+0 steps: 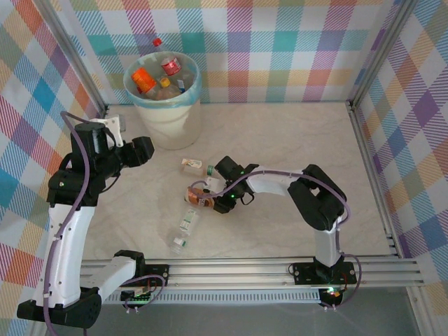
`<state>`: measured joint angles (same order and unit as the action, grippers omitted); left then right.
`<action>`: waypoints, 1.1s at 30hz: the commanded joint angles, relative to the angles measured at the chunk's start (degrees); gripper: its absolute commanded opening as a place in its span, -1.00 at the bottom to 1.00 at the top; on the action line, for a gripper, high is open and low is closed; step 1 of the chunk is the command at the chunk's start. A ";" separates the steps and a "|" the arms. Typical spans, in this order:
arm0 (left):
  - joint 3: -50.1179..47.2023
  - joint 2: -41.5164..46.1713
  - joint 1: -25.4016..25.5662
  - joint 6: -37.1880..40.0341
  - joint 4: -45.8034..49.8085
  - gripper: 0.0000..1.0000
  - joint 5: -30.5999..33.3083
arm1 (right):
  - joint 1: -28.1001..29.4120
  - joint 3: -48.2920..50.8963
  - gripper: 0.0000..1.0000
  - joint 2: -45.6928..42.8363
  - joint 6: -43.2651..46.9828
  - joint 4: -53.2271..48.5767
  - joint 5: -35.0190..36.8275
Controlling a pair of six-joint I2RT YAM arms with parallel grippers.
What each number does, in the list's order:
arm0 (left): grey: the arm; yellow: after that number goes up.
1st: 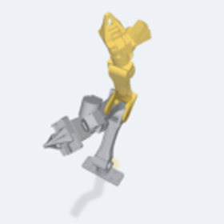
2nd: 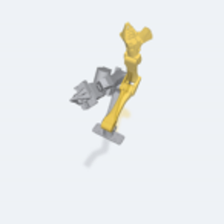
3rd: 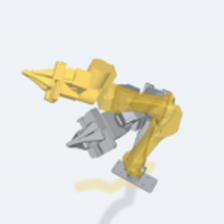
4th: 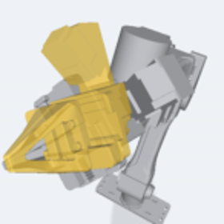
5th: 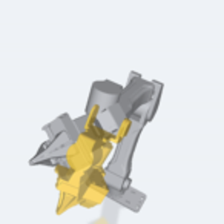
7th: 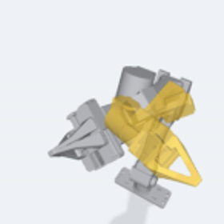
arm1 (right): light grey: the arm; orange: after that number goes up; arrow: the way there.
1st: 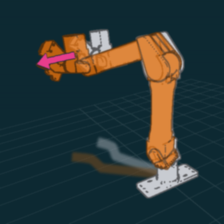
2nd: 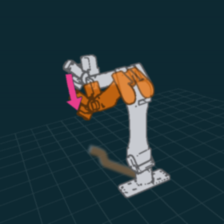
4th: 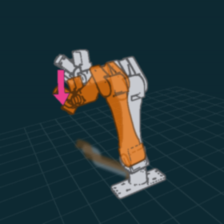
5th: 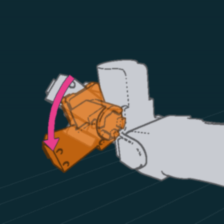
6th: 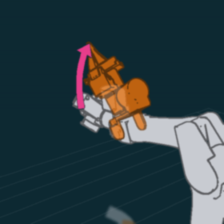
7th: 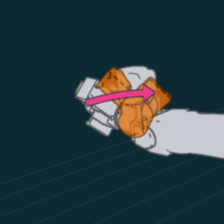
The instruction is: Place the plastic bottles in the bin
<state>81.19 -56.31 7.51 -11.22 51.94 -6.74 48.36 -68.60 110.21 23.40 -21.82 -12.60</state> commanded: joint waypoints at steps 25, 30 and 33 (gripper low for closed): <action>-4.50 -5.32 7.02 -10.86 -18.91 0.87 -26.47 | -0.11 5.38 -0.46 -31.58 -15.45 11.89 -5.99; -4.38 -7.70 10.16 -9.91 -17.19 0.85 -26.92 | -0.11 2.11 -0.45 -30.49 -19.57 10.84 -8.76; -4.32 -8.11 11.01 -8.58 -15.05 0.84 -25.89 | -0.13 2.34 -0.46 -31.17 -21.53 12.08 -8.84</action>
<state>76.97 -64.53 17.72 -21.37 35.94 -31.88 48.36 -64.99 79.92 5.54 -11.46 -18.98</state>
